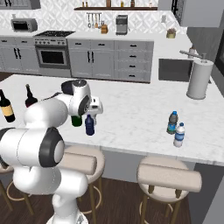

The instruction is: Move the plastic bottles in the middle to the plastics group, and the glass bottles in the middle to the glass group.

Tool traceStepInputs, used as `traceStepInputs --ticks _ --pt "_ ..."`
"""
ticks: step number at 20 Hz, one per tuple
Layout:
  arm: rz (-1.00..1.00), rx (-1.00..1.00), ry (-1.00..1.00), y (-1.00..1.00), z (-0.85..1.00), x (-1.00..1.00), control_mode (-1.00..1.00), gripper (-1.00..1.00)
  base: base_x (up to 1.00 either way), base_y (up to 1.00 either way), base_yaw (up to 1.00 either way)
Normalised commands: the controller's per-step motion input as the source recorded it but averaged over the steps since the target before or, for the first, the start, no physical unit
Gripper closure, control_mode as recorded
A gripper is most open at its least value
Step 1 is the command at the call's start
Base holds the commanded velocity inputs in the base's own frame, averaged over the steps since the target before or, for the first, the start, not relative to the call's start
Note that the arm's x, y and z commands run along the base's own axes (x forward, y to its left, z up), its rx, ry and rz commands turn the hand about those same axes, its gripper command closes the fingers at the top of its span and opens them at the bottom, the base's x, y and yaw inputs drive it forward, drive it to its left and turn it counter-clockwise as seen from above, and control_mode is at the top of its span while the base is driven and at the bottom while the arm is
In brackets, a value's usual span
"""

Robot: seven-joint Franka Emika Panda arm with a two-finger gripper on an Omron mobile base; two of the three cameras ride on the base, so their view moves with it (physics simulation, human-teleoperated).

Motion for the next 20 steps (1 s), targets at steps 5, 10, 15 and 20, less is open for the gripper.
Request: traceStepInputs --ticks 5,10,15,20 --pt "0.00 0.00 0.00 0.00 -0.19 0.08 -1.00 -1.00 0.00 0.00 0.00" --pt "0.00 0.00 0.00 0.00 -0.15 0.15 -1.00 -1.00 0.00 0.00 0.00" --pt "0.00 0.00 0.00 0.00 -0.20 0.18 -1.00 -1.00 0.00 0.00 0.00" --pt "0.00 0.00 0.00 0.00 -0.23 0.05 -1.00 -1.00 0.00 0.00 0.00"
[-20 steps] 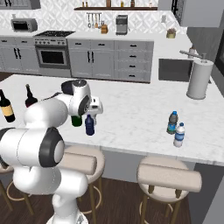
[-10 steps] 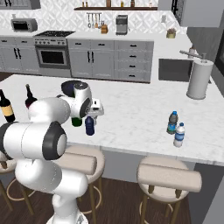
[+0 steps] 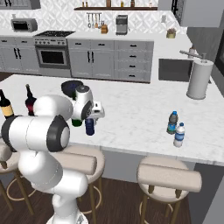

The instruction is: Move the plastic bottles in the middle to the plastics group, and the glass bottles in the middle to the glass group.

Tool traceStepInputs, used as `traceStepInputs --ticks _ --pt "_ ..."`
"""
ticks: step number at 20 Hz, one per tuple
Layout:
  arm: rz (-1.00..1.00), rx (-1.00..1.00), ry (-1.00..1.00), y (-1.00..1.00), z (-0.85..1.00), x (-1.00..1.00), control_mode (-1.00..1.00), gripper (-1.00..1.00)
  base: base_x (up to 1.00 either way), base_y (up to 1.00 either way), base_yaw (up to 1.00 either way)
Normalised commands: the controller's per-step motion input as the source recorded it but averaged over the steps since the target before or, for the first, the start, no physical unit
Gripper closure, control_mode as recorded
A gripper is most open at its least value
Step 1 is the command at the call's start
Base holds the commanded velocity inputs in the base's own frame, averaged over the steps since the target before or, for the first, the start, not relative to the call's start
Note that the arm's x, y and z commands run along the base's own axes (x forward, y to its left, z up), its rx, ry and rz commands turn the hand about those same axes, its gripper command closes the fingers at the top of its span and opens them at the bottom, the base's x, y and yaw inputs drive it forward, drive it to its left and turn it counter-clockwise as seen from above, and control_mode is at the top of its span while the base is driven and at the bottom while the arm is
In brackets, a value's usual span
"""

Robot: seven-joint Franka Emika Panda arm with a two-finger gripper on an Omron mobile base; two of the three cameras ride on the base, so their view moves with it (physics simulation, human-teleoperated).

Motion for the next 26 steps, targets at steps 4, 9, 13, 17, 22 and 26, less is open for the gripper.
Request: traceStepInputs --ticks 4,9,13,17,22,26 --pt "0.00 0.00 0.00 0.00 -0.14 0.13 -1.00 -1.00 0.00 0.00 0.00" --pt "0.00 0.00 0.00 0.00 -0.10 0.02 -1.00 -1.00 0.00 0.00 0.00" --pt "0.00 0.00 0.00 0.00 -0.13 0.03 -1.00 -1.00 0.00 0.00 0.00" --pt "0.04 0.00 0.00 0.03 -0.06 0.00 -1.00 -1.00 0.00 0.00 0.00" --pt "0.03 0.00 0.00 0.00 -0.02 0.00 -1.00 -1.00 0.00 0.00 0.00" --pt "0.00 0.00 0.00 0.00 0.00 0.00 -1.00 1.00 0.00 0.00 0.00"
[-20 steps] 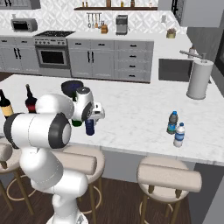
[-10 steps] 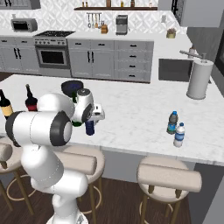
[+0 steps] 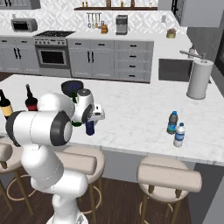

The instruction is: Move the plastic bottles in the middle to the plastics group, and the glass bottles in the middle to the glass group.

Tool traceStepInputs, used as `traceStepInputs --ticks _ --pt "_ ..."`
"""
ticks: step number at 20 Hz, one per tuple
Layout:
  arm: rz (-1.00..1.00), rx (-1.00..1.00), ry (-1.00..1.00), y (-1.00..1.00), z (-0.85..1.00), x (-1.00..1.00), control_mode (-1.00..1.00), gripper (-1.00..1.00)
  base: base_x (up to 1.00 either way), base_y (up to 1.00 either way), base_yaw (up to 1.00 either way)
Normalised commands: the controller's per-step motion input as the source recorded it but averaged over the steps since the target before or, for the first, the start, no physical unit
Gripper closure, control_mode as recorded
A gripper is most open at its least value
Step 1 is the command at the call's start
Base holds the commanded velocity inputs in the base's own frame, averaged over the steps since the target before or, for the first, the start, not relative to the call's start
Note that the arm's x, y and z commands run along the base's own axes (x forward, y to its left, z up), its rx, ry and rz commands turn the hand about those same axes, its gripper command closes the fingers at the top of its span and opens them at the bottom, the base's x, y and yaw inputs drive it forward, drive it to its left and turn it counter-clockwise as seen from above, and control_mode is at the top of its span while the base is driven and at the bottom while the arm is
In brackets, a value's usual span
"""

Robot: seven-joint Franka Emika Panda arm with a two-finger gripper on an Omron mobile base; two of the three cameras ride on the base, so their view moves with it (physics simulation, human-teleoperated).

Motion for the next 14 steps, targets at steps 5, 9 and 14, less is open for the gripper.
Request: traceStepInputs --ticks 5,9,14 --pt "0.00 0.00 0.00 0.00 0.00 0.00 -1.00 1.00 0.00 0.00 0.00" --pt "0.00 0.00 0.00 -0.08 0.00 -0.14 -1.00 1.00 0.00 0.00 0.00" --pt "-0.13 0.00 0.00 -0.35 0.23 -0.21 -1.00 1.00 0.00 0.00 0.00"
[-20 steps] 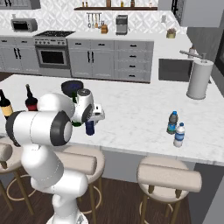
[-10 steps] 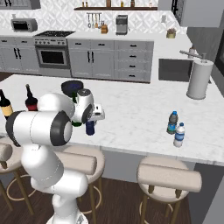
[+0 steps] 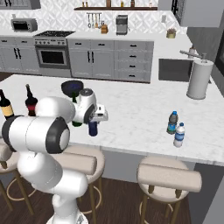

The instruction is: Move the plastic bottles in the middle to the plastics group, and the glass bottles in the middle to the glass group.

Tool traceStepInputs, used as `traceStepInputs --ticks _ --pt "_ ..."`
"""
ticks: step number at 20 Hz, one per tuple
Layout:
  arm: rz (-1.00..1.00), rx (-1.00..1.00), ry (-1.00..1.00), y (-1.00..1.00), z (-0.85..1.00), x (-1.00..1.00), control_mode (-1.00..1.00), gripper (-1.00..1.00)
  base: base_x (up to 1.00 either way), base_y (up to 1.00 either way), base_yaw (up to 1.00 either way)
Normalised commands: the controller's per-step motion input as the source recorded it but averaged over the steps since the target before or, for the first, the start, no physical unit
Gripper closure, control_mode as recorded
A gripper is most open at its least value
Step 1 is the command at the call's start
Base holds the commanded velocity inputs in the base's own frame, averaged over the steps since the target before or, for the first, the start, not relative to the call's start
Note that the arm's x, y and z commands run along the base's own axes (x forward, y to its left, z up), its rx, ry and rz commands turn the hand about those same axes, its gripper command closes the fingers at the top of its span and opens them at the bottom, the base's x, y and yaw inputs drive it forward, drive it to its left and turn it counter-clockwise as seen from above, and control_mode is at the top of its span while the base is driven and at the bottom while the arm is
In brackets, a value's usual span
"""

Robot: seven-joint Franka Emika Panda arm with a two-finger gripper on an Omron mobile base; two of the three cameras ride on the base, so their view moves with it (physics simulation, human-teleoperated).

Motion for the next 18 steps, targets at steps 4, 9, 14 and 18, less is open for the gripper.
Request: traceStepInputs --ticks 4,9,14,18 --pt "-0.20 0.01 0.00 -0.72 0.39 -0.08 -1.00 1.00 0.00 0.00 0.00" --pt "-0.17 0.02 0.00 -0.93 0.33 0.01 -1.00 1.00 0.00 0.00 0.00" --pt "-0.12 0.03 0.00 -1.00 0.29 0.11 -1.00 1.00 0.00 0.00 0.00" --pt "-0.09 0.02 0.01 -0.97 0.20 0.14 -1.00 1.00 0.00 0.00 0.00"
